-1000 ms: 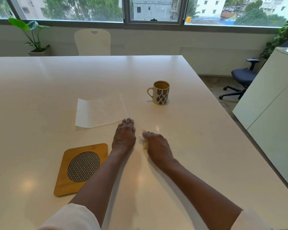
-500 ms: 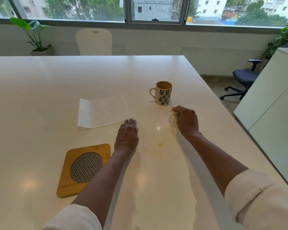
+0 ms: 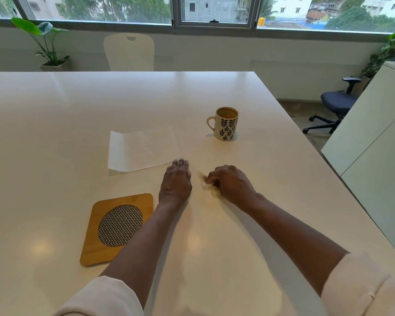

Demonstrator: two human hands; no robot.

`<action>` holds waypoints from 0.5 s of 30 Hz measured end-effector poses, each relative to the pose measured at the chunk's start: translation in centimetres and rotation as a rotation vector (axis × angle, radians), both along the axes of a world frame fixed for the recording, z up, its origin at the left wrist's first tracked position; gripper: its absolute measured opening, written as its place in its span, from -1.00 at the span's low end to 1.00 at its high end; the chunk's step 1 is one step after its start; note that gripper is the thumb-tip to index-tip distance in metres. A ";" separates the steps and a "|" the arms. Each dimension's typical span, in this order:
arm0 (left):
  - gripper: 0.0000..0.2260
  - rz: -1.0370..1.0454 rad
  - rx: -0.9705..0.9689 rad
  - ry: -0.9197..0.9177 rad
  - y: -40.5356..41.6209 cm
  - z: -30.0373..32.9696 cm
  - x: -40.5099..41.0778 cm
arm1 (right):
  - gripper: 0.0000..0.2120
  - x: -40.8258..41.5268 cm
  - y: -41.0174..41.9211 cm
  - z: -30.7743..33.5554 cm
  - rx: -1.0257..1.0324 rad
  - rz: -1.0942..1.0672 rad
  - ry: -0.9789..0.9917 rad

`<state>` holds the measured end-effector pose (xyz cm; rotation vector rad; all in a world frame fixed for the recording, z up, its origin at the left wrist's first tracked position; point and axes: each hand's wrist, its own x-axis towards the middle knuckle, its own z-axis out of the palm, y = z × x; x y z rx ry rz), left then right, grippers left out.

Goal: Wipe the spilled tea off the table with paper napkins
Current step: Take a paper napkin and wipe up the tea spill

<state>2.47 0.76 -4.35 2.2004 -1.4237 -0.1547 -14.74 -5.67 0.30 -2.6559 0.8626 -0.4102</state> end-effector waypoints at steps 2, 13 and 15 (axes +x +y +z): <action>-0.59 0.000 0.004 -0.016 0.1 0.0 -0.2 | -0.84 -1.3 0.8 -0.1 0.010 0.075 -0.018; -0.59 -0.002 0.016 -0.051 0.2 -0.1 -0.2 | -0.69 -6.3 0.2 1.7 0.211 0.225 0.118; -0.59 -0.003 0.018 -0.049 0.1 -0.2 -0.2 | -0.68 -6.9 -0.4 2.1 0.294 0.156 0.134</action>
